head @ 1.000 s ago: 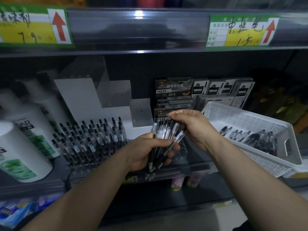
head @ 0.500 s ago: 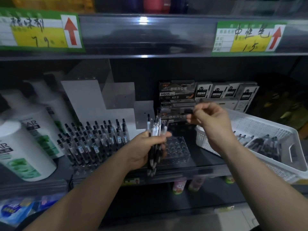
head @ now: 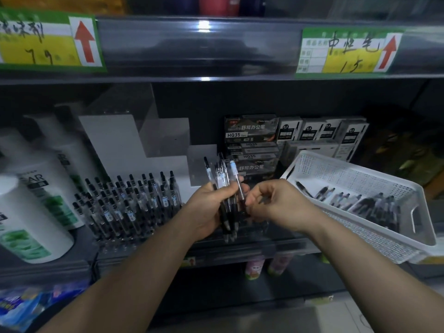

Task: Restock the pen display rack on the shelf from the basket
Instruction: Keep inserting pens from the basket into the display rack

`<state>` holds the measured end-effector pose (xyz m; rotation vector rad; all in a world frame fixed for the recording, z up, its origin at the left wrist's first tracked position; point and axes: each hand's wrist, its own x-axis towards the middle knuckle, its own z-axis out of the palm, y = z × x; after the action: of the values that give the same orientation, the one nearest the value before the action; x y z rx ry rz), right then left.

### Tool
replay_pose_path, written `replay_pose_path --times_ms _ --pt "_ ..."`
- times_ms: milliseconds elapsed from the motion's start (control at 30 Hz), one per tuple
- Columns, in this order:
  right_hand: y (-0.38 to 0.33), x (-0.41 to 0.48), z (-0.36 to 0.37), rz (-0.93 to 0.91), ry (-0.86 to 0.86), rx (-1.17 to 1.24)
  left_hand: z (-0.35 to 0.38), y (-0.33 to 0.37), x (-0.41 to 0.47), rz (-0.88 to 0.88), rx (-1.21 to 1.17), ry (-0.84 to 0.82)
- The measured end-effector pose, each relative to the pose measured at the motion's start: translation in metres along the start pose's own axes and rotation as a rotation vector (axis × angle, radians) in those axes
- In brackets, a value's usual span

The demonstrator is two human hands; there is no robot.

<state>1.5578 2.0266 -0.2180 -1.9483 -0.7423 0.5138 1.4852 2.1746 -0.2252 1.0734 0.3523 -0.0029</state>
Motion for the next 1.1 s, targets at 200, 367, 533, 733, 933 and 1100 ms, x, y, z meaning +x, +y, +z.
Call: replay_pose_path --times_ms 200,367,533,733,933,1100 --pt "0.000 0.009 -0.011 0.050 0.052 0.162 0.003 -0.009 -0.002 -0.005 0.100 -0.133" --pt "-0.012 0.004 0.000 0.142 -0.137 0.421 0.006 -0.014 -0.007 -0.016 0.166 -0.246" --pt "-0.011 0.005 -0.001 0.173 -0.200 0.528 0.000 -0.009 -0.010 -0.024 0.174 -0.288" --pt "-0.006 0.007 -0.001 0.158 -0.220 0.580 -0.005 -0.003 -0.013 -0.039 0.175 -0.324" --pt "-0.005 0.008 -0.005 0.154 -0.222 0.664 -0.009 -0.007 -0.009 0.001 0.247 -0.250" --pt "0.000 0.011 -0.003 0.161 -0.238 0.633 -0.010 -0.006 -0.008 0.011 0.300 -0.226"
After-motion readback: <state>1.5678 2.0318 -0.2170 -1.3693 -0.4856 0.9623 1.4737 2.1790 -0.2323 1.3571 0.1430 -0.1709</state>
